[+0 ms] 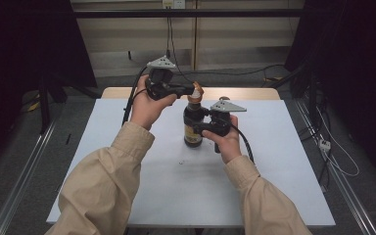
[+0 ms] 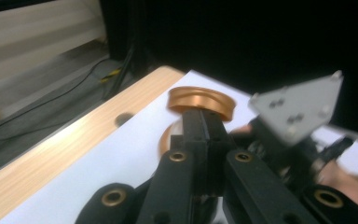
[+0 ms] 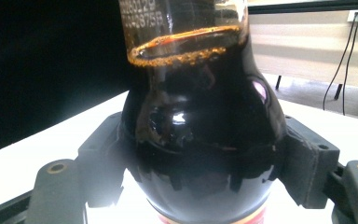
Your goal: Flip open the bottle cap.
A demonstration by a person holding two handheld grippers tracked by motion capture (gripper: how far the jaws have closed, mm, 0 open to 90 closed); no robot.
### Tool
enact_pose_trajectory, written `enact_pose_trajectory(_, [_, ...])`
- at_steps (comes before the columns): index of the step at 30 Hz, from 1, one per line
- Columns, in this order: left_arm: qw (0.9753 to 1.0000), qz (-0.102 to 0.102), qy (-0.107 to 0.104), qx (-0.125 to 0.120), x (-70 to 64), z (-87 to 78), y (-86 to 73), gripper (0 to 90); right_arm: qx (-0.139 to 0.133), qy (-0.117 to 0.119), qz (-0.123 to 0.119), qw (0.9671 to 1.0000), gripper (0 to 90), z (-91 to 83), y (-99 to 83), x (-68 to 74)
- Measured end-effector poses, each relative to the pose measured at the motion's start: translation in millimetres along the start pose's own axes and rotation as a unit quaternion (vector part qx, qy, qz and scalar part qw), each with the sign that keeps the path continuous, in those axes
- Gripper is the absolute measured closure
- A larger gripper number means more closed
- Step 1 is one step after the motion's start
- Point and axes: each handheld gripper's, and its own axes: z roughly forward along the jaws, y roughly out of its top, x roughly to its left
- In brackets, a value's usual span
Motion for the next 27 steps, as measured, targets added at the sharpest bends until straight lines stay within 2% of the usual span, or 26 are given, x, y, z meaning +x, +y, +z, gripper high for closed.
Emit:
enact_pose_trajectory(1, [1.0000, 0.002, 0.005, 0.003, -1.5, 2.4, 2.1, 90.0, 0.000, -0.002, 0.001, 1.0000, 25.8, 0.2, 0.0, 0.5])
enact_pose_trajectory(9, [1.0000, 0.003, 0.001, -0.004, -2.9, 5.7, 5.2, 90.0, 0.000, -0.002, 0.002, 1.0000, 25.7, -0.3, 0.2, -0.7])
enact_pose_trajectory(13, [1.0000, 0.006, 0.001, -0.005, -2.9, 0.8, 4.8, 90.0, -0.002, -0.002, 0.004, 1.0000, 25.4, -0.4, -0.3, -0.6])
enact_pose_trajectory(16, [0.9999, 0.001, -0.012, -0.011, -1.7, -7.2, 0.4, 89.4, 0.001, -0.004, 0.001, 1.0000, 25.0, -0.9, 0.5, -0.3])
enact_pose_trajectory(20, [0.9997, -0.003, -0.015, -0.018, -0.3, -20.8, -12.7, 72.6, 0.003, -0.008, -0.008, 0.9999, 23.4, -2.6, 1.3, 0.1])
enact_pose_trajectory(23, [0.9998, -0.002, -0.013, -0.018, 2.0, -30.1, -24.8, 61.6, 0.013, -0.018, -0.012, 0.9997, 14.1, -6.4, 0.5, -1.3])
enact_pose_trajectory(27, [0.9995, -0.013, -0.012, -0.027, 4.9, -39.2, -44.0, 51.9, 0.020, -0.021, -0.015, 0.9995, 11.9, -16.6, -3.6, -3.5])
